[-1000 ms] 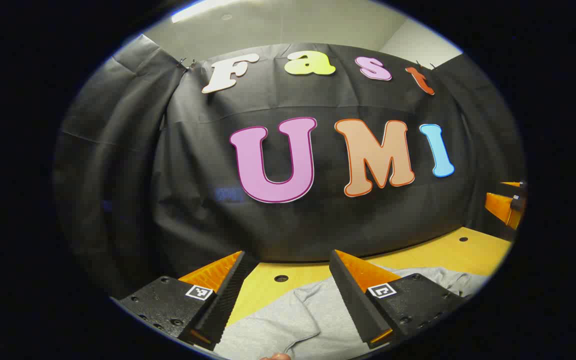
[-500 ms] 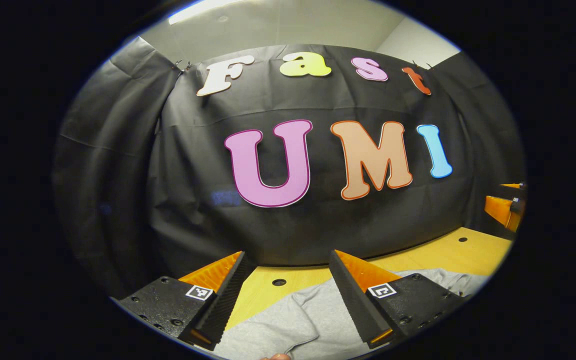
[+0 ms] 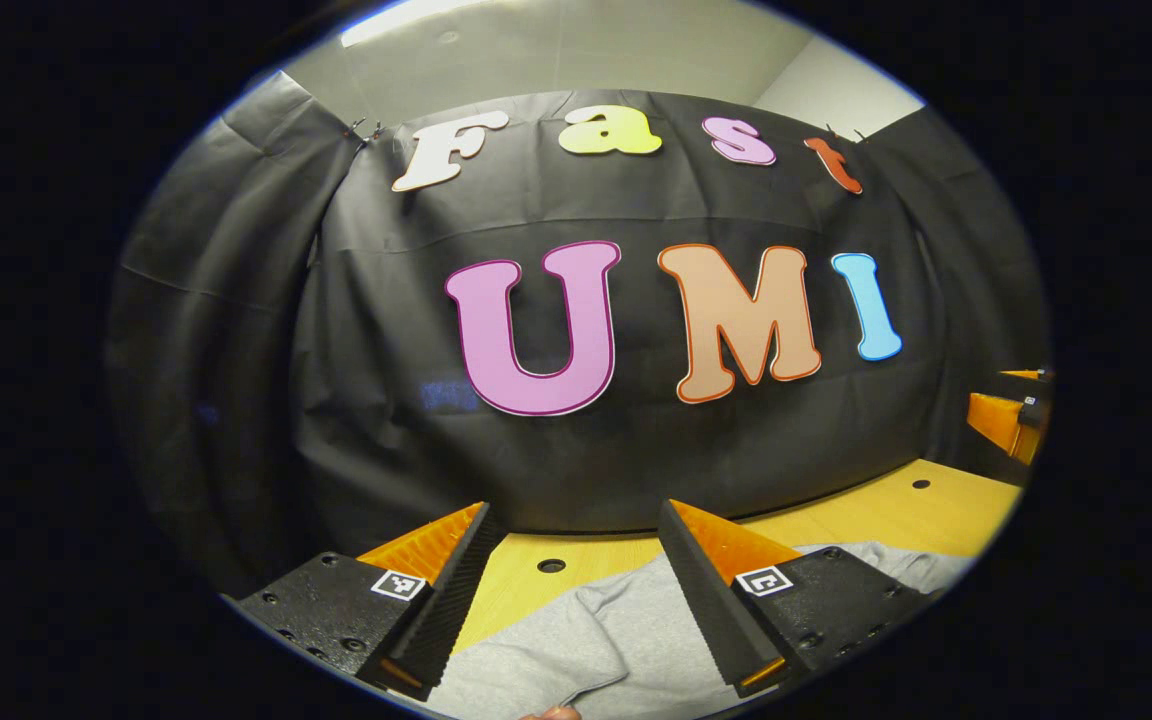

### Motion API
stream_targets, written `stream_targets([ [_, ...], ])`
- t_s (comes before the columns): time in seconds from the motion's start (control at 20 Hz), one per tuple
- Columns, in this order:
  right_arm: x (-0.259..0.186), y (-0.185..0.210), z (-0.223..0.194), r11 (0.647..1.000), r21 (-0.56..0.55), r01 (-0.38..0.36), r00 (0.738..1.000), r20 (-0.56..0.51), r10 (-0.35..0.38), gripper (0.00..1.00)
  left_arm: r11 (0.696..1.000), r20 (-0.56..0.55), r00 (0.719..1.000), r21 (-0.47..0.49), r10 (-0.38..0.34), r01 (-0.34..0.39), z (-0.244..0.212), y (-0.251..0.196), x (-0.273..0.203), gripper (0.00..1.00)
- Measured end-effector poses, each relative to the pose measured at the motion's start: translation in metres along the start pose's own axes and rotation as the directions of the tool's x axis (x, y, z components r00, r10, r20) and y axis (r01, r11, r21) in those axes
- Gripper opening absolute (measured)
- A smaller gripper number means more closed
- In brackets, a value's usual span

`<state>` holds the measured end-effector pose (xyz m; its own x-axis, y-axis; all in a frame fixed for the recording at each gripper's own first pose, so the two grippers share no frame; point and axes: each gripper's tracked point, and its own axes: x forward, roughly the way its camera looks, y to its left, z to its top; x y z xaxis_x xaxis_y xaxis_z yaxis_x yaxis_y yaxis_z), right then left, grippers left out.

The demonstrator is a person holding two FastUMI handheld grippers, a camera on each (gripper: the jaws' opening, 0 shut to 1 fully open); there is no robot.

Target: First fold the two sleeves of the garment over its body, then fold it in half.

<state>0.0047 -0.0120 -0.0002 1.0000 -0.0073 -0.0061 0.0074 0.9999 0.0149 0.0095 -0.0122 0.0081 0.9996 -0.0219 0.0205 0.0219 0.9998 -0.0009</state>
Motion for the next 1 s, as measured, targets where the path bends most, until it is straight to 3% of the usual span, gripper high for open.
stream_targets([
  [0.1, -0.001, -0.008, -0.002, 1.000, -0.005, 0.002, 1.000, -0.009, -0.003, 0.97, 1.000, -0.003, 1.000, 0.001, 0.000, 0.000, -0.001, 0.000, 0.001, 0.96],
  [0.15, -0.001, -0.014, -0.003, 1.000, -0.014, 0.007, 1.000, -0.013, -0.007, 0.97, 1.000, -0.004, 1.000, 0.000, 0.000, 0.000, -0.001, 0.000, 0.001, 1.00],
  [0.3, -0.006, -0.037, -0.011, 0.998, -0.047, 0.029, 0.999, -0.038, -0.031, 0.97, 1.000, -0.007, 1.000, -0.007, 0.000, 0.000, -0.003, 0.000, 0.001, 0.92],
  [0.35, -0.008, -0.045, -0.013, 0.998, -0.055, 0.037, 0.998, -0.047, -0.040, 0.97, 1.000, -0.008, 1.000, -0.014, 0.000, 0.000, -0.004, -0.001, 0.001, 0.99],
  [0.4, -0.010, -0.055, -0.014, 0.997, -0.064, 0.051, 0.997, -0.051, -0.054, 0.97, 1.000, -0.016, 1.000, -0.019, -0.002, 0.001, -0.006, -0.002, 0.003, 1.00],
  [0.45, -0.011, -0.064, -0.015, 0.995, -0.076, 0.067, 0.996, -0.055, -0.071, 0.97, 1.000, -0.023, 1.000, -0.021, -0.002, 0.002, -0.010, -0.003, 0.004, 0.96],
  [0.6, -0.016, -0.087, -0.025, 0.989, -0.106, 0.100, 0.991, -0.077, -0.108, 0.97, 1.000, -0.026, 1.000, -0.028, -0.013, 0.012, -0.008, -0.008, 0.007, 0.96],
  [0.8, -0.029, -0.116, -0.051, 0.983, -0.153, 0.099, 0.979, -0.165, -0.124, 0.97, 0.999, -0.017, 0.999, -0.031, -0.038, 0.037, -0.003, -0.022, 0.011, 1.00],
  [1.0, -0.051, -0.149, -0.074, 0.980, -0.170, 0.105, 0.957, -0.249, -0.146, 0.98, 0.998, -0.021, 0.998, -0.034, -0.055, 0.055, -0.004, -0.033, 0.013, 0.96],
])
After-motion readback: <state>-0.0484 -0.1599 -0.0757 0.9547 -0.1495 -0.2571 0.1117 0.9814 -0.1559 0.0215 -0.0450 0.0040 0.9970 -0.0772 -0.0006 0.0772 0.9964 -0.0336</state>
